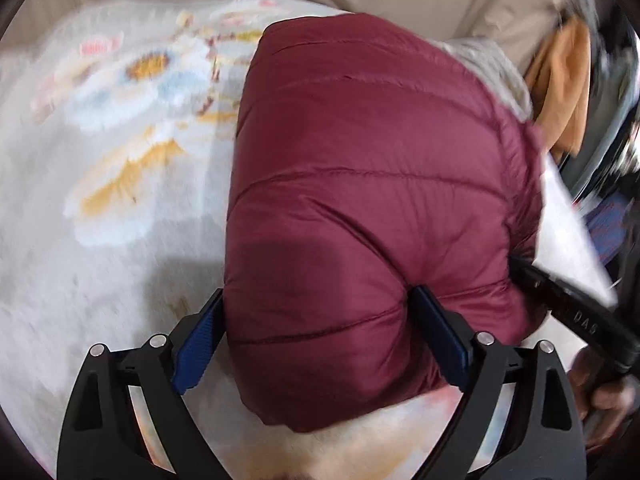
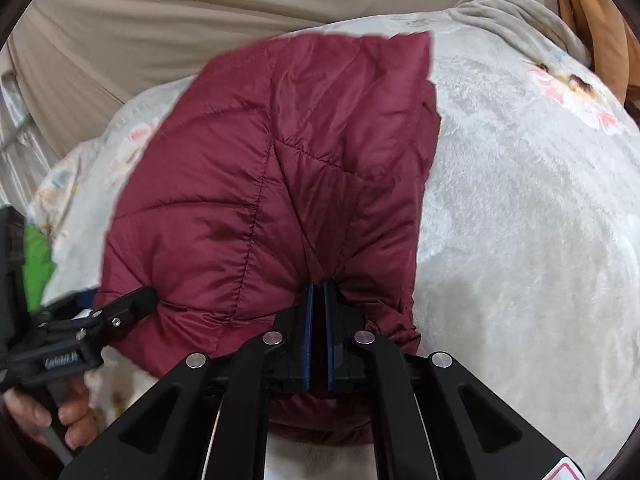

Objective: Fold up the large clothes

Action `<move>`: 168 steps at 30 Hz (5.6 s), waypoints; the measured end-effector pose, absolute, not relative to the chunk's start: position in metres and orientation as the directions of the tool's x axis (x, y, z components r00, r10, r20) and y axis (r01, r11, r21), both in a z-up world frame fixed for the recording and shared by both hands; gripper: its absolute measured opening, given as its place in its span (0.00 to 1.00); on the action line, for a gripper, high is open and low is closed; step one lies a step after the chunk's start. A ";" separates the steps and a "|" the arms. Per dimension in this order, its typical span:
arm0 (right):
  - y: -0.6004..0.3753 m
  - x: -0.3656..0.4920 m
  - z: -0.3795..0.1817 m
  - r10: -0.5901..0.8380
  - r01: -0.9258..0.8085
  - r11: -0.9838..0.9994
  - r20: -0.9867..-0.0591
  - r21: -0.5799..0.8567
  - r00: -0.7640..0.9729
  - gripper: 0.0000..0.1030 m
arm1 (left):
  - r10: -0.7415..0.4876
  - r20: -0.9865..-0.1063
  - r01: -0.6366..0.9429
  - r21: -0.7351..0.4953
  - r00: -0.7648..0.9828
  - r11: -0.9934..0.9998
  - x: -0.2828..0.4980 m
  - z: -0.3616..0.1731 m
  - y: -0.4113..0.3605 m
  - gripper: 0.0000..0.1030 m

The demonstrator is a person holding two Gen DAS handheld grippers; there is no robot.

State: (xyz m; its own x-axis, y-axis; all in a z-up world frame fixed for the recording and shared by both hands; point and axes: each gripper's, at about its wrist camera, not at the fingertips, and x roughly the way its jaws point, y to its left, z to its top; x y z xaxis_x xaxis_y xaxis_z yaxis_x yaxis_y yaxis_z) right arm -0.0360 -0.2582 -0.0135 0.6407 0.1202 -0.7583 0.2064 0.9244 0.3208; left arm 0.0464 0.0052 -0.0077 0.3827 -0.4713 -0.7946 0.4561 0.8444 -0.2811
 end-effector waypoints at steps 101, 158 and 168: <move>-0.158 0.150 -0.011 0.104 0.000 0.990 -0.722 0.143 0.684 0.01 | -0.193 -0.634 0.287 0.048 0.749 0.957 0.151 -0.013 0.061 0.82; -0.135 0.039 -0.028 -0.144 0.189 0.982 -0.705 -0.015 0.694 0.58 | -0.046 -0.605 0.159 0.135 0.795 0.978 0.062 -0.027 0.039 0.90; -0.131 0.039 -0.029 -0.155 0.197 0.980 -0.706 -0.023 0.691 0.58 | -0.036 -0.617 0.145 0.128 0.787 0.981 0.063 -0.029 0.040 0.90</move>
State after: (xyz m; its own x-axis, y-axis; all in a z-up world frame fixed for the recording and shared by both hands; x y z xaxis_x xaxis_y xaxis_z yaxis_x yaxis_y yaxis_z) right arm 0.0389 -0.1309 -0.0289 0.6911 -0.1552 -0.7059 0.1967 0.9802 -0.0229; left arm 0.0633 0.0404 -0.0293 0.7865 -0.0357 -0.6165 0.1452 0.9810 0.1283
